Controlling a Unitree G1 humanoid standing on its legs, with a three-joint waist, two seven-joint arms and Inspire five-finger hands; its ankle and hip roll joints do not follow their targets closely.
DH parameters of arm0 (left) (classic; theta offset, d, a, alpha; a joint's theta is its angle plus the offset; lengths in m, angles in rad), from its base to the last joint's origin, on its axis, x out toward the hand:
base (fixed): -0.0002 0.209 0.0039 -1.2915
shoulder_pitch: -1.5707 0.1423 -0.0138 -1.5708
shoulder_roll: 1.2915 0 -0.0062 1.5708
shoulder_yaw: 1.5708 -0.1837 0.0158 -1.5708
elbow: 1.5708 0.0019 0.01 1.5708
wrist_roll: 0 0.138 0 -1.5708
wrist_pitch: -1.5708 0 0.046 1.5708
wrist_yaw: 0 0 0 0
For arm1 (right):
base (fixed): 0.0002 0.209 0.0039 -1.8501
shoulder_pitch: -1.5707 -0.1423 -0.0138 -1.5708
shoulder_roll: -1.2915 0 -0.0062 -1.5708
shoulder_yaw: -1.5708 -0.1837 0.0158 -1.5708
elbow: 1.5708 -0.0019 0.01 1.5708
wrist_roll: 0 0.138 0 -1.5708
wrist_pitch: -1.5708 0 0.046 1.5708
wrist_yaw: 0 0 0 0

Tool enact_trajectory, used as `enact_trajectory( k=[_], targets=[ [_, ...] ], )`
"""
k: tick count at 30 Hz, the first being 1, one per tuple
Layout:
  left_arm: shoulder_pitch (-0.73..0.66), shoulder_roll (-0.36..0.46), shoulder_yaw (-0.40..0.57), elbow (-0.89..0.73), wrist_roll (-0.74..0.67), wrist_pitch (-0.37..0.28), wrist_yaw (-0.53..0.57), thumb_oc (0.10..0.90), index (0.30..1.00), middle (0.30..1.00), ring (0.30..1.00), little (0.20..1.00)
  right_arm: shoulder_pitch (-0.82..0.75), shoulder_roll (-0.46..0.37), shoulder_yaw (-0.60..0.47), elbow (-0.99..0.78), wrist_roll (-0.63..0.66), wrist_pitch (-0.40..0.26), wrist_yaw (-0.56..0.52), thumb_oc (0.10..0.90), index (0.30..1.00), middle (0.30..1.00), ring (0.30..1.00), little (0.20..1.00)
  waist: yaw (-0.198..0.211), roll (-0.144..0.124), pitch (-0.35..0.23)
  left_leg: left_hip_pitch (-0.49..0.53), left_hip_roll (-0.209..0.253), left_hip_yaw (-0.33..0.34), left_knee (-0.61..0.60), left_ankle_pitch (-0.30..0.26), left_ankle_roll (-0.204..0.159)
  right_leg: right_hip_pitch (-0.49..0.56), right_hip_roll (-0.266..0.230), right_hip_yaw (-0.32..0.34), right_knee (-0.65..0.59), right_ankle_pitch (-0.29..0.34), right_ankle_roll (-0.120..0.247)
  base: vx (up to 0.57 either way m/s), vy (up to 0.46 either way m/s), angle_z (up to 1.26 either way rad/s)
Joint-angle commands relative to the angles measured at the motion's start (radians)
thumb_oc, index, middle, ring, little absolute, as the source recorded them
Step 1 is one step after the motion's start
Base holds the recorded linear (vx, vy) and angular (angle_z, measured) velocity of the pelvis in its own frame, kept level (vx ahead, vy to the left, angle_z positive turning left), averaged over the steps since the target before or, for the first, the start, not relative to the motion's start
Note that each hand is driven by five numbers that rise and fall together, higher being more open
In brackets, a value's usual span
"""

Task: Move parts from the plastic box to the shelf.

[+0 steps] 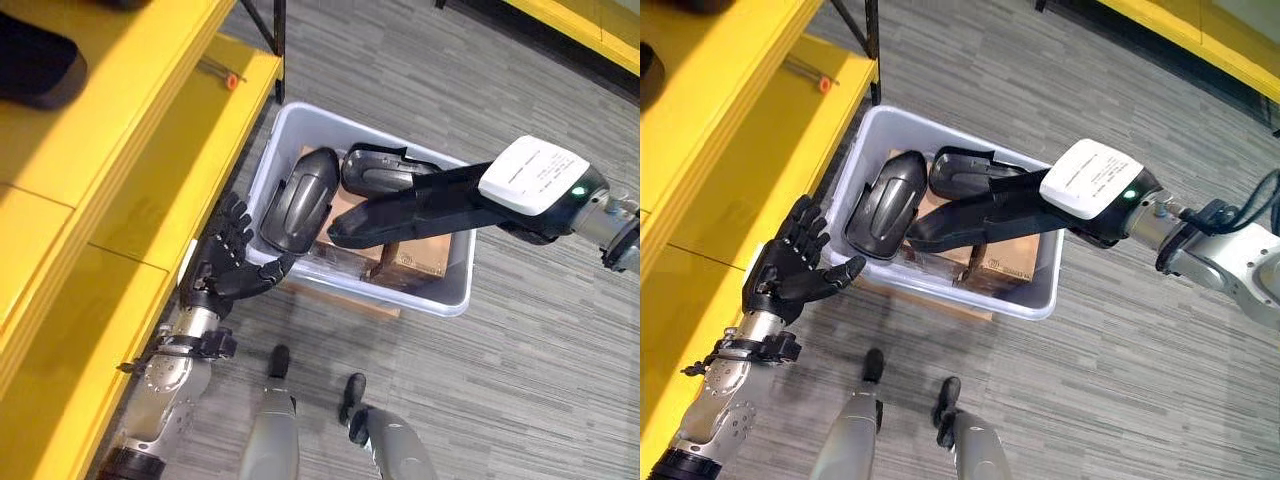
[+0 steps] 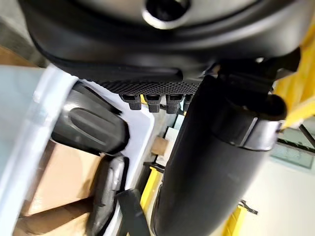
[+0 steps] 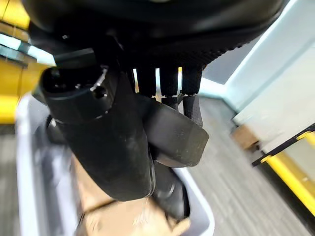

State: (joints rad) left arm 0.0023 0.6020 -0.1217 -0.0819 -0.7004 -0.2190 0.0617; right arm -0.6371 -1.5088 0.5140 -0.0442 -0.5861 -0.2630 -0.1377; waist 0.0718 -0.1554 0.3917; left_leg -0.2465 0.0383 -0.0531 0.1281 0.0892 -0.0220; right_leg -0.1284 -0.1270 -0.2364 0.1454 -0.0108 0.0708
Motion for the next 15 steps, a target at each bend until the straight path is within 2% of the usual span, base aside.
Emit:
enact_trajectory(
  k=[1,2,6,8,10,11,15],
  targets=[
    [0.038,0.017,-0.002,-0.071,0.003,-0.061,-0.062,0.900,1.000,1.000,1.000,1.000,0.033,0.016,-0.118,0.019,0.060,0.058,-0.056,0.400,0.300,0.300,0.300,0.300,-0.010,-0.039,-0.198,0.010,0.075,-0.018,-0.045,-0.041,-0.023,0.101,-0.024,0.004,-0.052,-0.036,0.067,0.10,0.082,-0.07],
    [0.054,0.006,0.009,-0.062,0.003,-0.055,-0.069,0.900,1.000,1.000,1.000,1.000,0.063,0.048,-0.169,0.022,0.052,0.065,-0.068,0.400,0.300,0.300,0.300,0.300,-0.020,-0.028,-0.232,0.042,0.075,-0.004,-0.063,-0.043,-0.019,0.113,-0.028,0.018,-0.063,-0.025,0.074,0.07,0.074,-0.09],
    [0.075,-0.014,0.017,-0.058,0.006,-0.046,-0.072,0.900,1.000,1.000,1.000,1.000,0.166,0.104,-0.301,-0.003,0.041,0.075,-0.079,0.400,0.300,0.300,0.300,0.300,-0.023,-0.018,-0.267,0.093,0.072,0.022,-0.105,-0.041,-0.013,0.135,-0.032,0.040,-0.086,-0.008,0.083,0.04,0.047,-0.29],
    [0.087,-0.039,0.022,-0.050,0.012,-0.041,-0.073,0.900,1.000,1.000,1.000,1.000,0.224,0.170,-0.381,-0.014,0.033,0.084,-0.088,0.400,0.300,0.300,0.300,0.300,-0.027,-0.002,-0.298,0.138,0.069,0.043,-0.144,-0.037,-0.008,0.152,-0.039,0.057,-0.101,0.002,0.091,0.05,0.074,-0.23],
    [0.089,-0.047,0.021,-0.050,0.015,-0.039,-0.074,0.900,1.000,1.000,1.000,1.000,0.245,0.202,-0.415,-0.023,0.035,0.087,-0.097,0.400,0.300,0.300,0.300,0.300,-0.027,0.003,-0.308,0.151,0.069,0.049,-0.155,-0.035,-0.006,0.157,-0.042,0.061,-0.105,0.004,0.094,0.02,0.048,-0.23],
    [0.089,-0.069,0.026,-0.046,0.016,-0.039,-0.072,0.900,1.000,1.000,1.000,1.000,0.268,0.273,-0.446,-0.033,0.041,0.089,-0.107,0.400,0.300,0.300,0.300,0.300,-0.034,0.016,-0.324,0.165,0.067,0.056,-0.169,-0.034,-0.005,0.164,-0.044,0.067,-0.112,0.004,0.095,0.02,0.033,-0.25],
    [0.088,-0.091,0.022,-0.037,0.022,-0.038,-0.069,0.900,1.000,1.000,1.000,1.000,0.290,0.373,-0.487,-0.048,0.052,0.096,-0.120,0.400,0.300,0.300,0.300,0.300,-0.033,0.030,-0.348,0.194,0.067,0.062,-0.178,-0.039,-0.001,0.182,-0.046,0.076,-0.119,-0.001,0.095,0.02,0.017,-0.11]
  ],
)
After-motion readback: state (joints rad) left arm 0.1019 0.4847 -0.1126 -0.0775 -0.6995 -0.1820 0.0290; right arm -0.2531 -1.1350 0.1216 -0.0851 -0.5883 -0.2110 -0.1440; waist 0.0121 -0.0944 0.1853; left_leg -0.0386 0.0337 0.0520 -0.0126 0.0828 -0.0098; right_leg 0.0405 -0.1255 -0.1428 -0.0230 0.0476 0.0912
